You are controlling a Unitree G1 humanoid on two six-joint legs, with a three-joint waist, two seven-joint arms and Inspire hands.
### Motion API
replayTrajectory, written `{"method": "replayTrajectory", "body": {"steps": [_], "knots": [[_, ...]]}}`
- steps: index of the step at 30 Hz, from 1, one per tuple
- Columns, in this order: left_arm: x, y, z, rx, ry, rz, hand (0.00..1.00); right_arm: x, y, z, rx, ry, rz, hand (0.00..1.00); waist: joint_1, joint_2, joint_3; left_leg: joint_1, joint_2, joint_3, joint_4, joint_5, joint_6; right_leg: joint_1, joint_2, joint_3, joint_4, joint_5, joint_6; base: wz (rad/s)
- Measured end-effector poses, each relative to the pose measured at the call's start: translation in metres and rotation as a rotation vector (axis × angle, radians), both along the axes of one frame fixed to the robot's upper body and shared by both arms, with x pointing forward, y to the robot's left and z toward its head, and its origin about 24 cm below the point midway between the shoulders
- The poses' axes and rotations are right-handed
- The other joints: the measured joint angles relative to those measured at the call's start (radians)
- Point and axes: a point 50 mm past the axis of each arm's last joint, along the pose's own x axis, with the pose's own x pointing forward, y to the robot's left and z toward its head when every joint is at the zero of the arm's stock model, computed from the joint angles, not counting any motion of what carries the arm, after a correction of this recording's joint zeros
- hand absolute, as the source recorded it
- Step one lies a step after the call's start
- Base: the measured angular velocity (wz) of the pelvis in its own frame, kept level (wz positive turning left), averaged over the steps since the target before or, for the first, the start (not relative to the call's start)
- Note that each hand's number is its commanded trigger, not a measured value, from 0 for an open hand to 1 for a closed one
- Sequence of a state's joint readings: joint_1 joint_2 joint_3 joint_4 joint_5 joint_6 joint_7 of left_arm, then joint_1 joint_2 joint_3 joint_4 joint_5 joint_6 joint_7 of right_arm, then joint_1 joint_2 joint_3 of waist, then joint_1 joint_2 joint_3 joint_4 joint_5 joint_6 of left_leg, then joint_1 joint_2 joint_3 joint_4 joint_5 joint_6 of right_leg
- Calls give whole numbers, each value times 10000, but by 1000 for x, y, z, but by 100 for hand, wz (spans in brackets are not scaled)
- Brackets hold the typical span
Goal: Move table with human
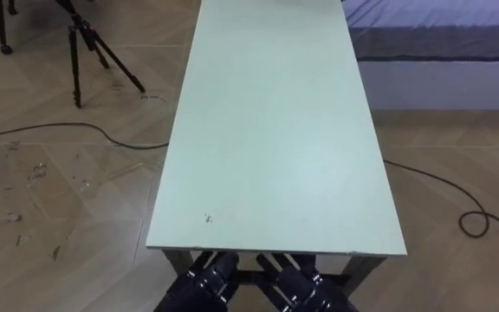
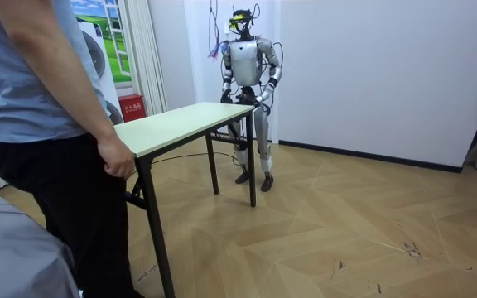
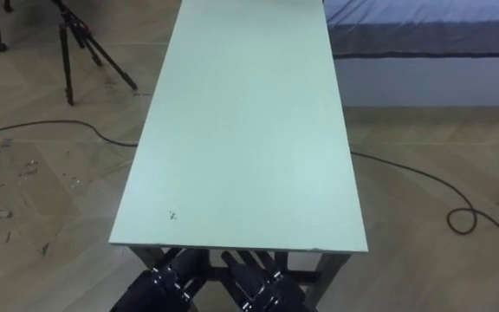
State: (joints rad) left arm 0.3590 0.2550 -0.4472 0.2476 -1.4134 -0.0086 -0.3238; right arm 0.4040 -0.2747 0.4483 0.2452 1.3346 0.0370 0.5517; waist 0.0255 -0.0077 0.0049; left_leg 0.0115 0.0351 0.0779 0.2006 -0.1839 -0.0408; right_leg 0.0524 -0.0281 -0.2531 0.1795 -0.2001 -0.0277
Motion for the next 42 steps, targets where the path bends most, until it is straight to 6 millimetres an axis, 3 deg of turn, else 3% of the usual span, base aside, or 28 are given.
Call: {"method": "replayTrajectory", "body": {"steps": [1, 8, 26, 31, 42], "knots": [[5, -1, 2, -78, -117, -32, 0, 3, -1, 1, -49, -105, 66, 0, -21, 26, 44, -7, 0, -2, 2, 0, 0, -18, -8, -12, 63, 0, 0, 0], [18, -6, 10, -430, -439, -133, 0, 9, 1, 5, -273, -167, 415, 0, -211, 107, 64, -6, -2, -6, 7, 0, 0, -14, -9, -18, 80, 0, 0, 0], [33, 1, 13, -283, -14, 222, 0, 22, 0, 7, -129, 110, 85, 0, -202, 272, 152, 23, 2, -121, 23, 2, 2, -4, 10, -7, 121, 2, -3, 0], [41, 3, 12, -92, 63, 227, 0, 29, -1, 9, 168, 356, -284, 0, -138, 309, 244, 86, 4, -98, 19, 7, 10, -24, -4, 19, 230, 0, -4, 0], [47, 5, 12, -126, 475, 691, 0, 48, -12, 12, 183, 976, -1432, 0, -152, 299, 246, 179, 22, 44, -18, 41, 60, -26, 15, 182, 265, 4, -12, -3]]}}
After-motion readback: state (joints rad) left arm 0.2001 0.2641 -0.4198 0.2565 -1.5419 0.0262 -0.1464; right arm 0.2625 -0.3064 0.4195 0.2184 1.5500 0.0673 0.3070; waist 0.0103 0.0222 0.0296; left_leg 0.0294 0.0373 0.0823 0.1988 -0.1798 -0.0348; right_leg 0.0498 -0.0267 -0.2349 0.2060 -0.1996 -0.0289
